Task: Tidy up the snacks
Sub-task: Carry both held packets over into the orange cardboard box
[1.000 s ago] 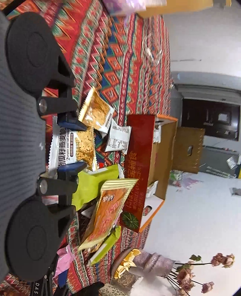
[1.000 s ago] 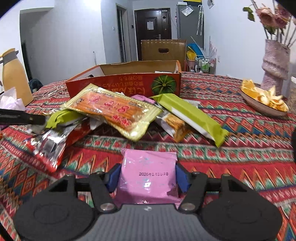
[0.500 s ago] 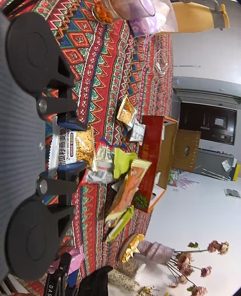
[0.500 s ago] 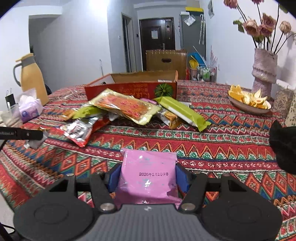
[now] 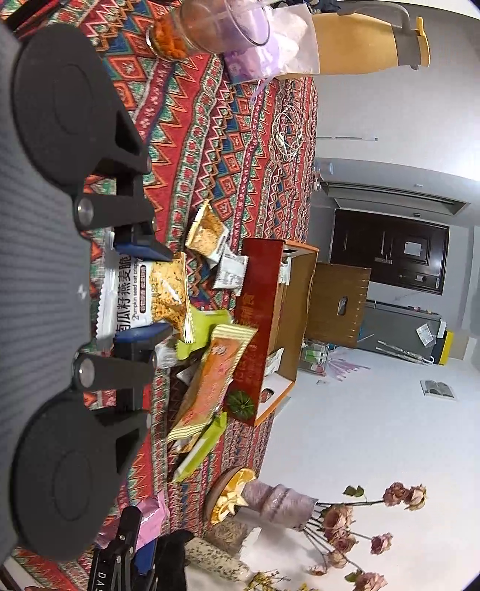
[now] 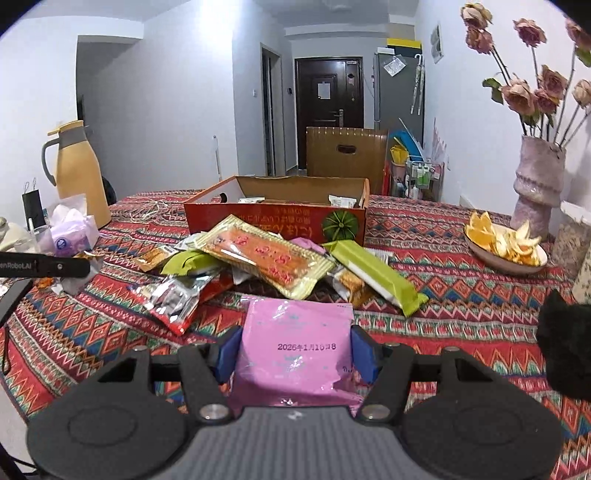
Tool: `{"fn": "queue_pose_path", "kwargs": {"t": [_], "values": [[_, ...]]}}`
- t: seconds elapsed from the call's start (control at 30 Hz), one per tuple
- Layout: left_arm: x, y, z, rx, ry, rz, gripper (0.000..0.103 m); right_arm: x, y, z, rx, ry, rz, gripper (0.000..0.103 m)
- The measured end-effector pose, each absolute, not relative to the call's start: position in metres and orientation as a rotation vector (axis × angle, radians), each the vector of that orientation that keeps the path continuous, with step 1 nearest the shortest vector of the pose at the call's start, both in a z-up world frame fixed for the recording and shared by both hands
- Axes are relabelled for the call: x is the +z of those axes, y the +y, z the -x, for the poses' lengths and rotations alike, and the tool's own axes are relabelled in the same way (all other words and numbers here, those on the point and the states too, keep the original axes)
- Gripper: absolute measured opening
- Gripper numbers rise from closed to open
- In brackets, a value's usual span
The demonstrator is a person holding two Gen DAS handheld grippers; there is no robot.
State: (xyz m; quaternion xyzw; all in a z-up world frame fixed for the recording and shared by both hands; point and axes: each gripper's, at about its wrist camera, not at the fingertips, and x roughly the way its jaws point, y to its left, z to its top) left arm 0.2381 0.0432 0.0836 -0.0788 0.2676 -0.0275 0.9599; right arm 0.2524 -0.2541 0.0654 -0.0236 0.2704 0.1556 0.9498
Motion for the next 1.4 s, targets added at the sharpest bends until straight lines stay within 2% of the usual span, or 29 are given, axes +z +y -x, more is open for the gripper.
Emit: {"fn": "queue_pose_path", "kwargs": {"t": [0.5,0.97,1.2,1.4], "values": [[0.127,0.058,-0.347,-0.096,0.510,0.161,0.037,0.108,-0.236,-0.365,0.367,0.502,0.127,0.061],[0.146,0.063,-0.519,-0.140,0.527,0.185,0.037,0.165,-0.208,-0.536,0.472,0.456,0.125,0.061],[0.130,0.050,-0.611,-0.137,0.586,0.186,0.037,0.152,-0.185,-0.634,0.514,0.550,0.064,0.061],[0.094,0.038,-0.679,-0.113,0.699,0.145,0.037,0.109,-0.163,-0.714,0.475,0.691,0.064,0.061]]}}
